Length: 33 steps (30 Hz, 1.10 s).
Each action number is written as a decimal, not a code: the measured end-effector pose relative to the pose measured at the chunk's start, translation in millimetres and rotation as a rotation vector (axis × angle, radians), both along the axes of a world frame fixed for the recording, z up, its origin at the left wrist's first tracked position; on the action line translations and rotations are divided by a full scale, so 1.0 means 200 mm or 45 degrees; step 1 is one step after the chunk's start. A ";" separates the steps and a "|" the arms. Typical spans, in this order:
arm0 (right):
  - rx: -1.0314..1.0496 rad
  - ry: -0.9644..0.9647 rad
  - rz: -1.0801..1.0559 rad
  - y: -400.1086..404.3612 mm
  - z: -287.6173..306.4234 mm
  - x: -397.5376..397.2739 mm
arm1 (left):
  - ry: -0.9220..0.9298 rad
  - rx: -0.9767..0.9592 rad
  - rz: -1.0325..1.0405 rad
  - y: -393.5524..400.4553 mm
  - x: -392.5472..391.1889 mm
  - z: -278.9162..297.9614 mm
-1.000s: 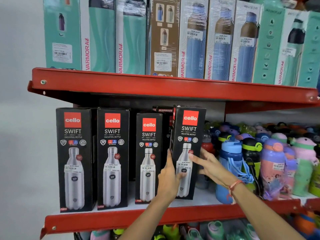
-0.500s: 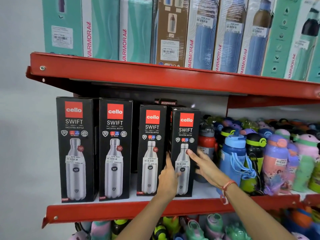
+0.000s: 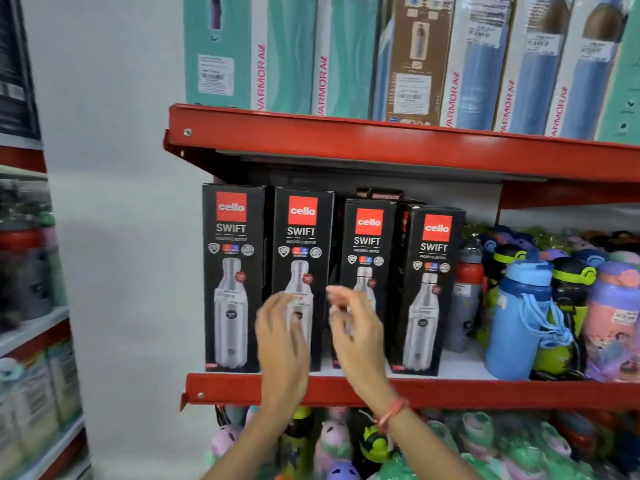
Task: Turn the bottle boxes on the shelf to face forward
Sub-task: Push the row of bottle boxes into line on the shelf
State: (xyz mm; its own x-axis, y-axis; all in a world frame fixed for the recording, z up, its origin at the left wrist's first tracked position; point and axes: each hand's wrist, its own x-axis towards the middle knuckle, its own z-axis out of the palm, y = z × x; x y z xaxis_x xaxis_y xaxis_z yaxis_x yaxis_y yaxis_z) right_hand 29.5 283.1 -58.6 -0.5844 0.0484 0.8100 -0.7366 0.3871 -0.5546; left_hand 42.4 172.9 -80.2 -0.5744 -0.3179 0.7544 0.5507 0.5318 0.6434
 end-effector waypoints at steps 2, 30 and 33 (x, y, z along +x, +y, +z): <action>0.037 -0.132 0.109 -0.17 -0.05 0.04 | 0.007 0.057 0.127 -0.17 0.03 -0.03; 0.271 -0.628 -0.050 -0.61 -0.29 0.16 | -0.505 -0.374 0.022 -0.80 0.16 -0.19; 0.283 -0.634 -0.016 -0.59 -0.27 0.18 | -0.494 -0.321 0.072 -0.78 0.15 -0.22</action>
State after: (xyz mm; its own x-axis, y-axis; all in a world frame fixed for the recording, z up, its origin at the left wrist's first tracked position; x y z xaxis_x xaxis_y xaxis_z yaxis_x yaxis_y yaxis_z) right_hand 64.6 166.0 -112.3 -0.9004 -0.0832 0.4270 -0.4005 0.5418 -0.7390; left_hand 72.7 16.6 -123.6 -0.8165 -0.1911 0.5449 0.2604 0.7204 0.6428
